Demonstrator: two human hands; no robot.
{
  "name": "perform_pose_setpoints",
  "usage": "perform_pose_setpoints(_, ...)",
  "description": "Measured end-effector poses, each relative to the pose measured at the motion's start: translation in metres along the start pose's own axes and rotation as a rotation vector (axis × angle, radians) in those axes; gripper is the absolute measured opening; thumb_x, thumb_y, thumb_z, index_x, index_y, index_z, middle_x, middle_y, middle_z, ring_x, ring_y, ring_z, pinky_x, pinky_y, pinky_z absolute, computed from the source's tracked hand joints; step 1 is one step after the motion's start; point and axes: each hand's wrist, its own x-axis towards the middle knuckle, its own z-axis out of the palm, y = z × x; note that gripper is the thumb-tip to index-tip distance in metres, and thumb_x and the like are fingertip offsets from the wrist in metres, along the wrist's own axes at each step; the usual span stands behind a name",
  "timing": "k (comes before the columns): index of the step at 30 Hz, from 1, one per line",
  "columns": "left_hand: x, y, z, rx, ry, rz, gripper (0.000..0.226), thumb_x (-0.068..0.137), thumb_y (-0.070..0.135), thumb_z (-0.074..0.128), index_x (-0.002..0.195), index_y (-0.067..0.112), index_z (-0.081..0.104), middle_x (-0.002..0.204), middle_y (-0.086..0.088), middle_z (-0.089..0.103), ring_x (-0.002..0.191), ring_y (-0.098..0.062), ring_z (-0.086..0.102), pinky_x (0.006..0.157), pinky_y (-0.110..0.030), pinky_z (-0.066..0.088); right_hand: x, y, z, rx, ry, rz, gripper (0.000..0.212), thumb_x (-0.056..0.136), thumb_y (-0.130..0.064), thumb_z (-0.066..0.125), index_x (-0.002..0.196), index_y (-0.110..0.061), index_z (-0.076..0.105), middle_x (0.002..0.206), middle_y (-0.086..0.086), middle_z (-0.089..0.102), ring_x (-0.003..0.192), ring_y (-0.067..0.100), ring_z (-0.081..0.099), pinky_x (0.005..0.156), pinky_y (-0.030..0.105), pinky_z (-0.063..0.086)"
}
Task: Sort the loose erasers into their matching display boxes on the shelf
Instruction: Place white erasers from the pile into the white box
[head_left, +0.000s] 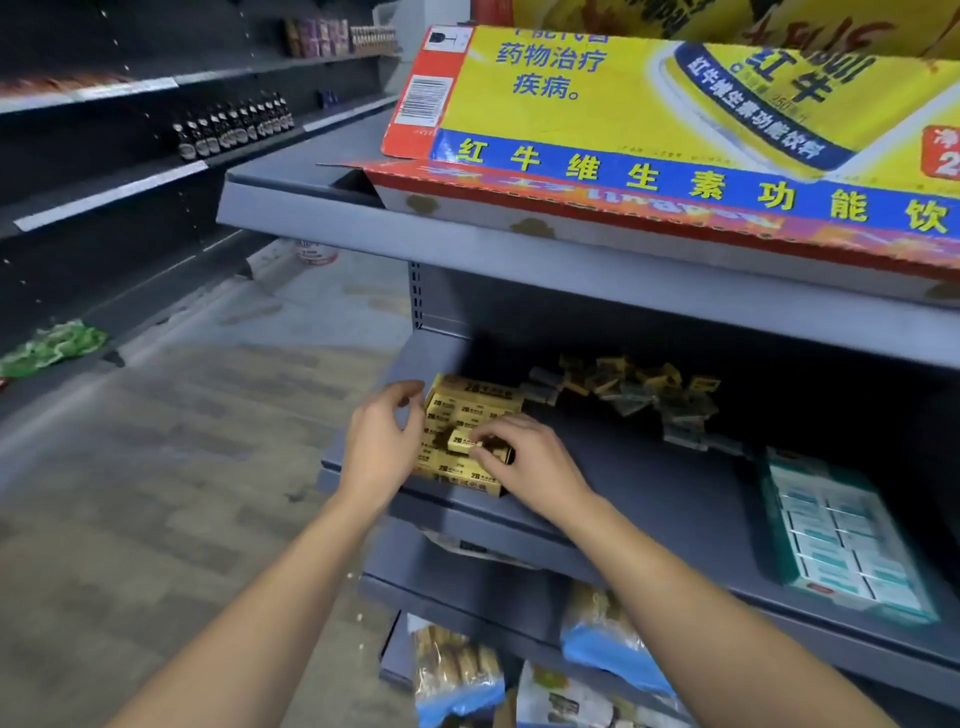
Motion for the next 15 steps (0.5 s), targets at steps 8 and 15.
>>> perform_pose_setpoints(8,-0.004,-0.014,-0.013,0.007,0.035,-0.044,0.024,0.095,0.019,0.052,0.113,0.014,0.067,0.108,0.004,0.068,0.100,-0.009,0.059,0.086,-0.023,0.043,0.005,-0.009,0.009,-0.006,-0.033,-0.003,0.013,0.086,-0.029,0.064,0.098,-0.025,0.066,0.100,-0.012,0.065,0.097,0.007,0.057,0.086,0.030,0.049)
perform_pose_setpoints(15,-0.006,-0.013,-0.012,0.013,0.035,-0.036,0.024,0.095,0.019,0.052,0.112,0.013,0.067,0.108,0.004,0.068,0.099,-0.008,0.059,0.087,-0.026,0.046,0.001,-0.011,0.010,0.016,-0.081,-0.061,0.012,0.082,-0.026,0.063,0.093,-0.024,0.062,0.096,-0.012,0.061,0.093,0.006,0.055,0.082,0.032,0.049)
